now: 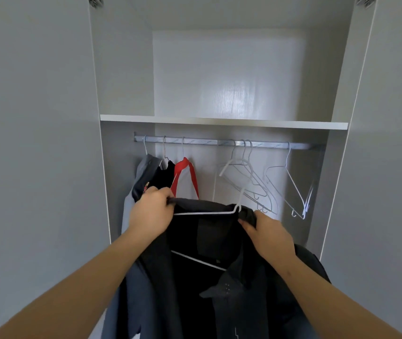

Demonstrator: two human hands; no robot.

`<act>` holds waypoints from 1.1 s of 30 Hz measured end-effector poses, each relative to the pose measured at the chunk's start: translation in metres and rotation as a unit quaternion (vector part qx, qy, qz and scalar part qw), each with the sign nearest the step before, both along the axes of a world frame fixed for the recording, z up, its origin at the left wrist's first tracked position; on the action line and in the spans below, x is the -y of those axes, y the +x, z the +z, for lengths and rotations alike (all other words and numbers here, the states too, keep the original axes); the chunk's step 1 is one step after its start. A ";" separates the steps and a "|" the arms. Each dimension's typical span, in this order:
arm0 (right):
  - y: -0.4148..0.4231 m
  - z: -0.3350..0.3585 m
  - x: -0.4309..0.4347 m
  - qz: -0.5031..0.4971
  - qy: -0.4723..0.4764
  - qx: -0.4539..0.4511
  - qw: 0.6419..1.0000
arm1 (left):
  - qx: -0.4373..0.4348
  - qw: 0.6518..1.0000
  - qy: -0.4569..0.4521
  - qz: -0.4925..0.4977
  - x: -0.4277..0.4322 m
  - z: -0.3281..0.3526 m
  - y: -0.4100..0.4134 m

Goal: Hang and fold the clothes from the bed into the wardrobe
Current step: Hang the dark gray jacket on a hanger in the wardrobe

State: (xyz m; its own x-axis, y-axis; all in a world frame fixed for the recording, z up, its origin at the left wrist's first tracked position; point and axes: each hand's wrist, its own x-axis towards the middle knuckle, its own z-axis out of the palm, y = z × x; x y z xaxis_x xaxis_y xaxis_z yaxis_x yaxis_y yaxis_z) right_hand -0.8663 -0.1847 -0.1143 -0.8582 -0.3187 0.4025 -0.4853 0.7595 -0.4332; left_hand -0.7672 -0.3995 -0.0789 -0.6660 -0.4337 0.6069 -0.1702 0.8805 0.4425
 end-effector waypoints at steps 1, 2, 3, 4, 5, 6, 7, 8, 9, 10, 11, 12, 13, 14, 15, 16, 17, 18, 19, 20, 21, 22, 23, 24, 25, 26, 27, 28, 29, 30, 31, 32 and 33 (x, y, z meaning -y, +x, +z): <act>0.002 -0.005 0.002 -0.006 0.016 -0.013 1.000 | -0.003 0.998 0.062 0.002 -0.002 0.000 -0.001; 0.005 -0.009 0.006 -0.009 0.030 -0.029 0.999 | -0.014 0.991 0.133 -0.009 -0.007 0.000 -0.002; 0.007 -0.012 0.011 -0.009 0.042 -0.041 0.998 | -0.030 0.979 0.201 -0.030 -0.013 0.000 -0.004; 0.007 -0.014 0.014 -0.008 0.052 -0.046 0.998 | -0.041 0.964 0.259 -0.053 -0.023 0.001 -0.005; 0.007 -0.015 0.017 -0.007 0.059 -0.044 0.997 | -0.044 0.950 0.298 -0.078 -0.034 0.001 -0.005; 0.005 -0.015 0.018 -0.007 0.057 -0.036 0.998 | -0.030 0.942 0.316 -0.107 -0.046 -0.001 -0.004; 0.003 -0.014 0.018 -0.009 0.047 -0.025 0.999 | 0.003 0.938 0.316 -0.144 -0.055 -0.004 -0.001; 0.000 -0.013 0.016 -0.013 0.029 -0.014 0.999 | 0.054 0.925 0.324 -0.190 -0.062 -0.007 0.004; -0.003 -0.011 0.013 -0.017 0.007 -0.002 1.000 | 0.122 0.896 0.349 -0.245 -0.064 -0.009 0.011; -0.006 -0.009 0.009 -0.018 -0.013 0.008 1.000 | 0.193 0.846 0.390 -0.309 -0.061 -0.009 0.018; -0.007 -0.008 0.005 -0.014 -0.031 0.016 0.999 | 0.246 0.788 0.433 -0.362 -0.055 -0.007 0.025; -0.009 -0.007 0.002 -0.007 -0.049 0.020 0.999 | 0.261 0.766 0.438 -0.391 -0.047 -0.005 0.028; -0.009 -0.005 -0.001 0.001 -0.065 0.020 0.998 | 0.234 0.800 0.387 -0.393 -0.040 -0.004 0.027; -0.010 -0.003 -0.003 0.008 -0.080 0.018 0.997 | 0.165 0.880 0.269 -0.353 -0.034 -0.003 0.024; -0.010 0.001 -0.004 0.015 -0.096 0.017 0.995 | 0.084 0.950 0.103 -0.282 -0.027 0.000 0.018; -0.010 0.004 -0.005 0.022 -0.112 0.016 0.993 | 0.027 0.971 -0.052 -0.231 -0.025 0.003 0.012; -0.010 0.008 -0.005 0.030 -0.127 0.016 0.991 | 0.006 0.967 -0.155 -0.203 -0.024 0.005 0.006; -0.009 0.012 -0.004 0.040 -0.139 0.015 0.989 | 0.020 0.962 -0.201 -0.186 -0.024 0.006 -0.001; -0.009 0.015 -0.003 0.050 -0.149 0.013 0.987 | 0.047 0.961 -0.214 -0.169 -0.024 0.006 -0.008; -0.008 0.017 -0.003 0.059 -0.158 0.010 0.986 | 0.062 0.963 -0.215 -0.150 -0.025 0.006 -0.013; -0.008 0.019 -0.003 0.068 -0.168 0.009 0.983 | 0.057 0.964 -0.226 -0.126 -0.025 0.006 -0.018; -0.008 0.020 -0.004 0.078 -0.179 0.011 0.981 | 0.036 0.965 -0.236 -0.109 -0.025 0.006 -0.020; -0.009 0.021 -0.008 0.085 -0.188 0.011 0.978 | 0.005 0.966 -0.237 -0.104 -0.025 0.007 -0.021; -0.011 0.022 -0.013 0.089 -0.188 0.006 0.978 | -0.027 0.968 -0.228 -0.104 -0.025 0.007 -0.021; -0.013 0.023 -0.019 0.091 -0.179 -0.001 0.980 | -0.059 0.970 -0.214 -0.104 -0.023 0.008 -0.019; -0.016 0.022 -0.025 0.088 -0.163 -0.003 0.983 | -0.083 0.970 -0.202 -0.103 -0.022 0.008 -0.018; -0.017 0.022 -0.030 0.081 -0.145 -0.001 0.986 | -0.101 0.971 -0.192 -0.103 -0.022 0.006 -0.018; -0.019 0.021 -0.033 0.071 -0.129 0.004 0.989 | -0.106 0.973 -0.180 -0.100 -0.023 0.004 -0.018; -0.020 0.020 -0.035 0.061 -0.114 0.009 0.992 | -0.099 0.977 -0.166 -0.095 -0.025 0.002 -0.018; -0.021 0.019 -0.036 0.053 -0.102 0.016 0.993 | -0.080 0.981 -0.148 -0.093 -0.026 0.000 -0.021; -0.022 0.018 -0.036 0.049 -0.096 0.027 0.994 | -0.053 0.986 -0.127 -0.098 -0.028 -0.001 -0.024; -0.023 0.017 -0.037 0.047 -0.098 0.044 0.993 | -0.021 0.988 -0.103 -0.112 -0.029 -0.003 -0.027; -0.024 0.015 -0.038 0.046 -0.105 0.062 0.991 | 0.012 0.988 -0.080 -0.130 -0.029 -0.004 -0.029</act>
